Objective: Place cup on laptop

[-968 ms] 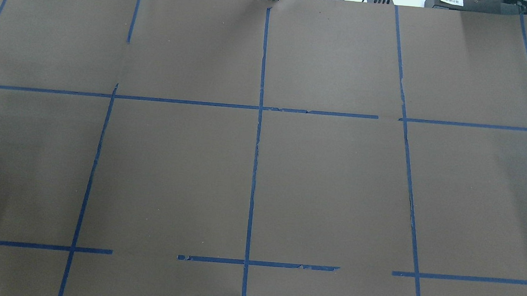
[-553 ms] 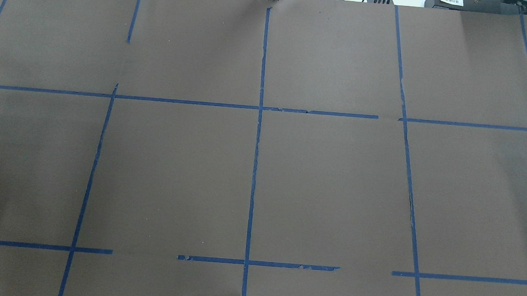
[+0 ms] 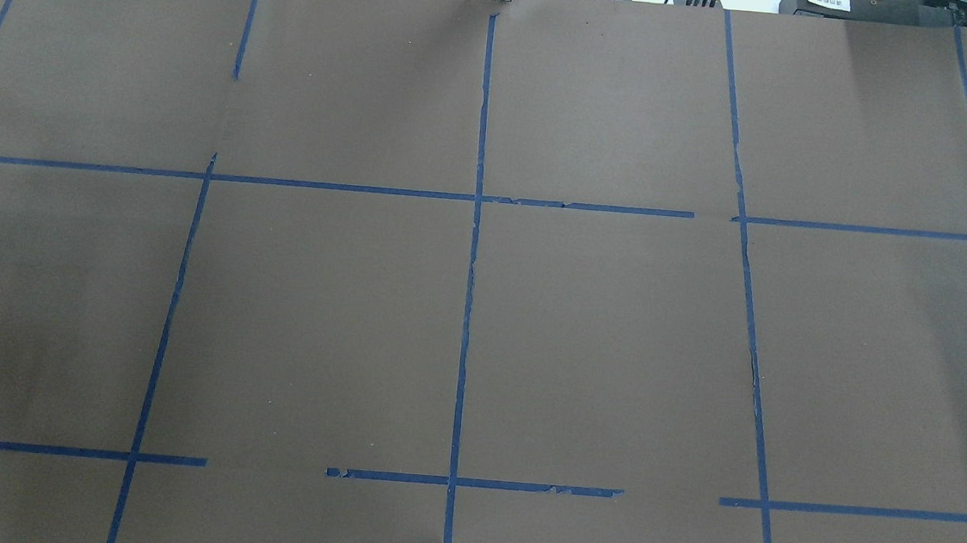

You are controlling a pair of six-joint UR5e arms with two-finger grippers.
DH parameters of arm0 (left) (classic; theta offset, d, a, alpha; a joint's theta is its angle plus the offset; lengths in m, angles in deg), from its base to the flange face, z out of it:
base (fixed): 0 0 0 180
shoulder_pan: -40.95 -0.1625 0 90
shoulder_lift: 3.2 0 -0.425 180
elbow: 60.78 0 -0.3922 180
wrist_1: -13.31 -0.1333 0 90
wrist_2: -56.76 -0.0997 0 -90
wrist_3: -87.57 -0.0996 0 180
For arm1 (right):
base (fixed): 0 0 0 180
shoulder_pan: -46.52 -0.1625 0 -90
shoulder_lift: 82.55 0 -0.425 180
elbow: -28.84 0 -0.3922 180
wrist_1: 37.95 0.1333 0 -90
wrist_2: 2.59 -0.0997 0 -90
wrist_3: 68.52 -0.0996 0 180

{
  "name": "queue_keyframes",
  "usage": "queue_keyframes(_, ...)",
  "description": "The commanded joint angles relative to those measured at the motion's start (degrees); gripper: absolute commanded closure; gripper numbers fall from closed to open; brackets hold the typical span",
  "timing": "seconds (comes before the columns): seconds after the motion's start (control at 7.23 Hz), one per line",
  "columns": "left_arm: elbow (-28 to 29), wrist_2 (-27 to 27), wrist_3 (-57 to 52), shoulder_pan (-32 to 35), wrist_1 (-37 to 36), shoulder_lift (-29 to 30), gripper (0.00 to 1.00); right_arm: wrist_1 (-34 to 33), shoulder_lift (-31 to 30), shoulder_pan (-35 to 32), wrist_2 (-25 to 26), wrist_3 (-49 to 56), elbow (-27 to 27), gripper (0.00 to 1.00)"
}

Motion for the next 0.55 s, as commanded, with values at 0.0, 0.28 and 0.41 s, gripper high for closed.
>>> queue_keyframes(0.0, -1.43, 0.74, -7.6, 7.1, -0.45, 0.02, 0.01, 0.01, 0.0, 0.0, 0.0, 0.0, 0.0, 0.0)
queue_keyframes(0.28, -1.34, 0.48, -22.51, 14.91, -11.11, 0.02, 0.01, -0.08, 0.0, 0.0, 0.0, 0.0, 0.0, 0.0)
queue_keyframes(0.41, -2.21, 0.39, -29.39, 18.44, -19.09, 0.28, 0.0, -0.08, 0.0, 0.0, 0.0, 0.0, 0.0, 0.0)
